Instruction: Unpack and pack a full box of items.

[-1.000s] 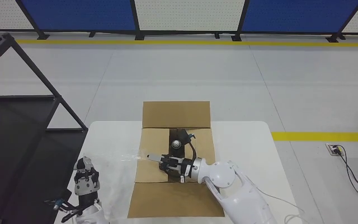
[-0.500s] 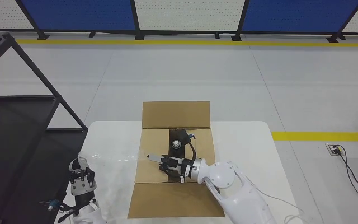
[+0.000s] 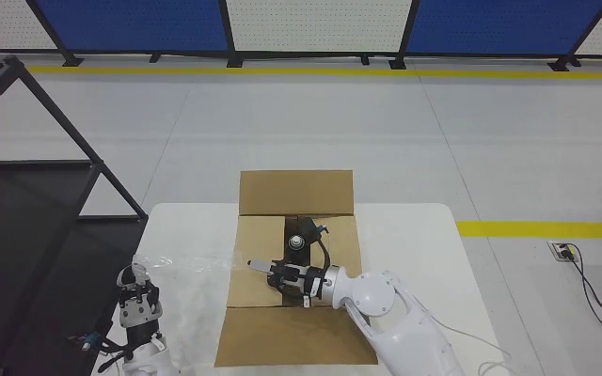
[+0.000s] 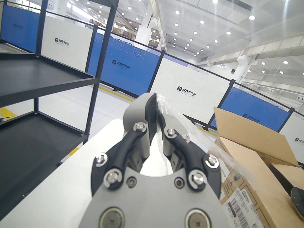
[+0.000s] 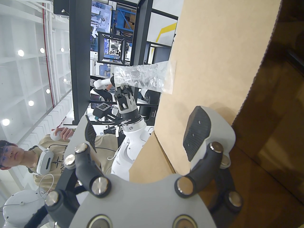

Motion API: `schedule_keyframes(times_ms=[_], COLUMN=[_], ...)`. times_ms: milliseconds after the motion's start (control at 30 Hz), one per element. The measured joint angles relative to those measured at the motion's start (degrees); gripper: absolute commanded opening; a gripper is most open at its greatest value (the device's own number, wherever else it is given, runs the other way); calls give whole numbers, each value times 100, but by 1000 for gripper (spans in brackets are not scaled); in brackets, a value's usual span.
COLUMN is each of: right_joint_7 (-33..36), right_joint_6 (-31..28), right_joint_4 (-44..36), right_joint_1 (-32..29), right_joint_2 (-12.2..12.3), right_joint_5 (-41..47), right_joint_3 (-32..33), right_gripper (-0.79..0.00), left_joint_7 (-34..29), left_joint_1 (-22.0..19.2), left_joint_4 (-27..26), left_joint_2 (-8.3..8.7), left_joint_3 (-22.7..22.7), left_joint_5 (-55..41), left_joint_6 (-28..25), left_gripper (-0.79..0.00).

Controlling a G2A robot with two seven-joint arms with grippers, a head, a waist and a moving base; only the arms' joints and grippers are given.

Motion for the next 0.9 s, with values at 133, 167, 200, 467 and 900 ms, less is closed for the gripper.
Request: schedule_keyframes(times_ms=[133, 167, 200, 467, 900], right_joint_7=[4, 6, 10, 27, 27], right_joint_6=[-5, -5, -4, -15, -45], right_joint_4=[4, 5, 8, 43, 99], right_joint_1=[-2, -2, -2, 24, 49], right_joint_2=[0, 0, -1, -8, -20], right_joint_5=[-2, -1, 3, 4, 9], right_joint_3=[4, 5, 6, -4, -15], right_gripper=[0, 0, 0, 0, 0], left_joint_7=[-44, -53, -66, -65, -279], left_joint_1=[-8, -9, -13, -17, 105], left_joint_4=[79, 98, 120, 182, 199], left_joint_2=[-13, -16, -20, -42, -35], left_joint_3=[-9, -10, -14, -53, -105], left_joint_5=[9, 9, 11, 24, 438], left_joint_6=[23, 27, 30, 34, -114], left_gripper=[0, 0, 0, 0, 0])
